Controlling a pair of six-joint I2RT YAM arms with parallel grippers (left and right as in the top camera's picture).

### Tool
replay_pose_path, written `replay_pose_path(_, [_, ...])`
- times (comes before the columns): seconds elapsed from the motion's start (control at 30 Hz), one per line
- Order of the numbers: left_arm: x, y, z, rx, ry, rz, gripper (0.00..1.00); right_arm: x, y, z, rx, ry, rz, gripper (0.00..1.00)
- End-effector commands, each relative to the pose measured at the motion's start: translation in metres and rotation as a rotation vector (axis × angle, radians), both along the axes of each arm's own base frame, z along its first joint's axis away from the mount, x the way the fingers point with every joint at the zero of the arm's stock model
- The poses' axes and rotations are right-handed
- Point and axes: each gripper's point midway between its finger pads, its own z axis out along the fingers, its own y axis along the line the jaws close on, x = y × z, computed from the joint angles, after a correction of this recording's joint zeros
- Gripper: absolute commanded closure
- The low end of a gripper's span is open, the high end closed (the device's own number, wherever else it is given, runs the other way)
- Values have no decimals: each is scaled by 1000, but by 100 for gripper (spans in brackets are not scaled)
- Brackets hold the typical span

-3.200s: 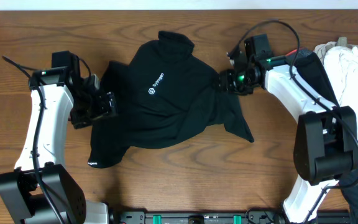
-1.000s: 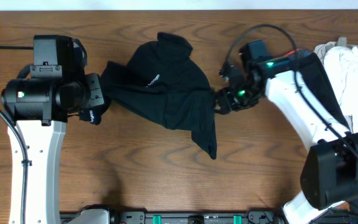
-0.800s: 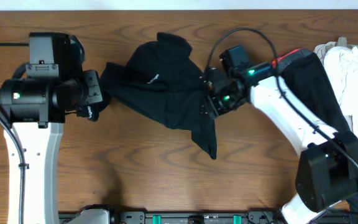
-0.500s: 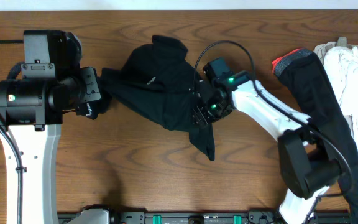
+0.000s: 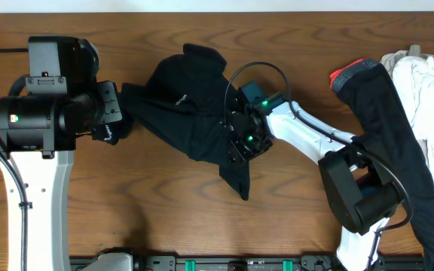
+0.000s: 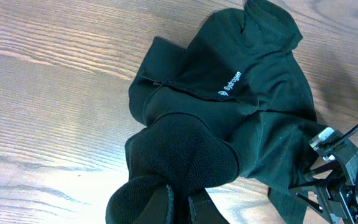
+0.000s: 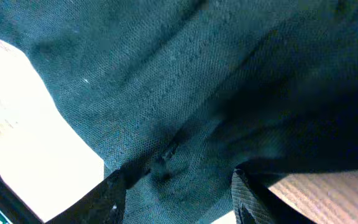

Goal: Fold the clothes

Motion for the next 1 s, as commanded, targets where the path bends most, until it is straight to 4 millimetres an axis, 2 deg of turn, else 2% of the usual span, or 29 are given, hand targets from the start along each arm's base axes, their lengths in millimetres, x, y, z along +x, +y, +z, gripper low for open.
replay_pose_path(0.0, [1,3,10,20,-28,-3,94,5,-9,3,-23,-16,-12,48])
replay_pose_path(0.23, [1,3,10,20,-28,-3,94,10,-5,55,110,-82,-14,46])
replay_pose_path(0.33, [1,3,10,20,-28,-3,94,2,1,62,136,-63,0,46])
replay_pose_path(0.6, [1,3,10,20,-28,-3,94,-24,22,42,103,-11,78,46])
replay_pose_path(0.97, [1,3,10,20,-29,-3,94,-31,29,11,31,36,51,50])
